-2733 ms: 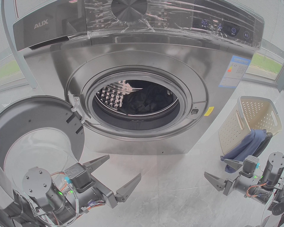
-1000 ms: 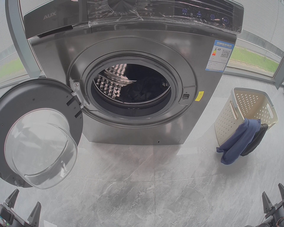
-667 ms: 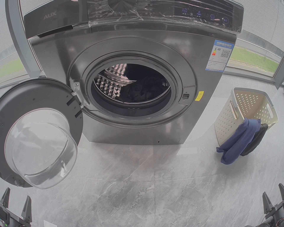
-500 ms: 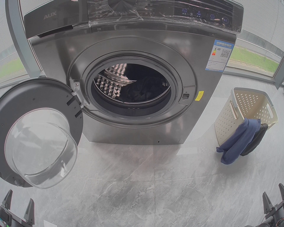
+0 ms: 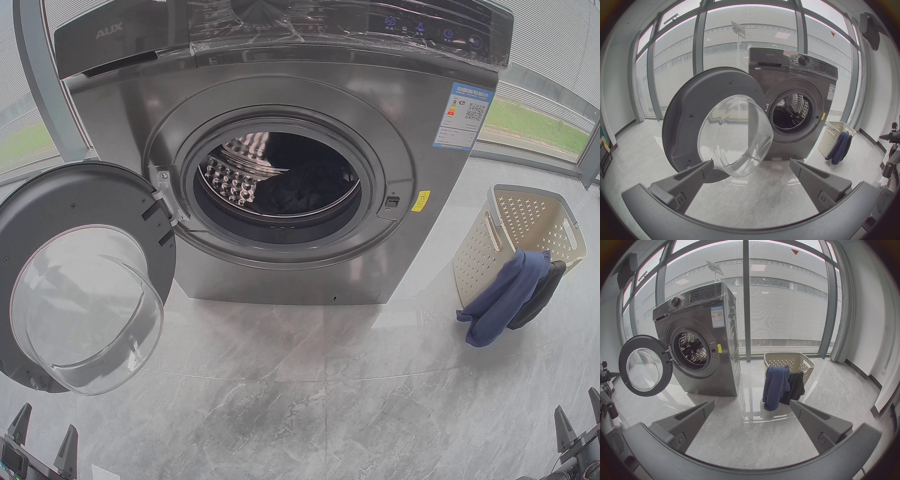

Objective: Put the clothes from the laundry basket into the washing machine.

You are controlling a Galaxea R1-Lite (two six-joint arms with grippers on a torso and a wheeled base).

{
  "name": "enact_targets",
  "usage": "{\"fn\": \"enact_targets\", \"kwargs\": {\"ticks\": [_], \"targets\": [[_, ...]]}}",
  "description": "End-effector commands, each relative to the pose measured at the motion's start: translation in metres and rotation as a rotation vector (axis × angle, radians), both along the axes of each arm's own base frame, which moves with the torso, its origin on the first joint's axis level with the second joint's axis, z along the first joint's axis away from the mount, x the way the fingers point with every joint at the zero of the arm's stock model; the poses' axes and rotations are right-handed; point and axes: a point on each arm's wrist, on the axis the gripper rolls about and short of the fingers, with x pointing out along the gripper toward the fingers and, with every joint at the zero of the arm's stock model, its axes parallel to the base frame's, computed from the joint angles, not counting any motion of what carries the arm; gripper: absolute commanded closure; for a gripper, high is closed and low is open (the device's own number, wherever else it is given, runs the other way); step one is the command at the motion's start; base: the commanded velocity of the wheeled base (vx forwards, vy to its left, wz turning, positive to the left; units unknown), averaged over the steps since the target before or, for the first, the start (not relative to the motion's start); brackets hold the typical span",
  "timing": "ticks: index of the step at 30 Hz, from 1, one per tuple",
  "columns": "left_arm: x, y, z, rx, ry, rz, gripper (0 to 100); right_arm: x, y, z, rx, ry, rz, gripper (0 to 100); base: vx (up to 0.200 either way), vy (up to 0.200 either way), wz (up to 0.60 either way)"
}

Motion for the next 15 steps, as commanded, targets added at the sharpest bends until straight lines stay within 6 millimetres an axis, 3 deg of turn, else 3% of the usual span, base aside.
{"fn": "enact_targets", "kwargs": {"ticks": [1,15], "targets": [[0.0006,0.0000,-0.0051,0.000,0.008,0.001,0,-0.0006,0.0000,-0.0002,0.000,-0.008,0.001,0,0.000,-0.200,0.00],[0.0006,0.0000,-0.0051,0.000,0.008,0.002,0,-0.0006,0.0000,-0.0002,0.000,-0.008,0.001,0,0.000,-0.200,0.00]]}}
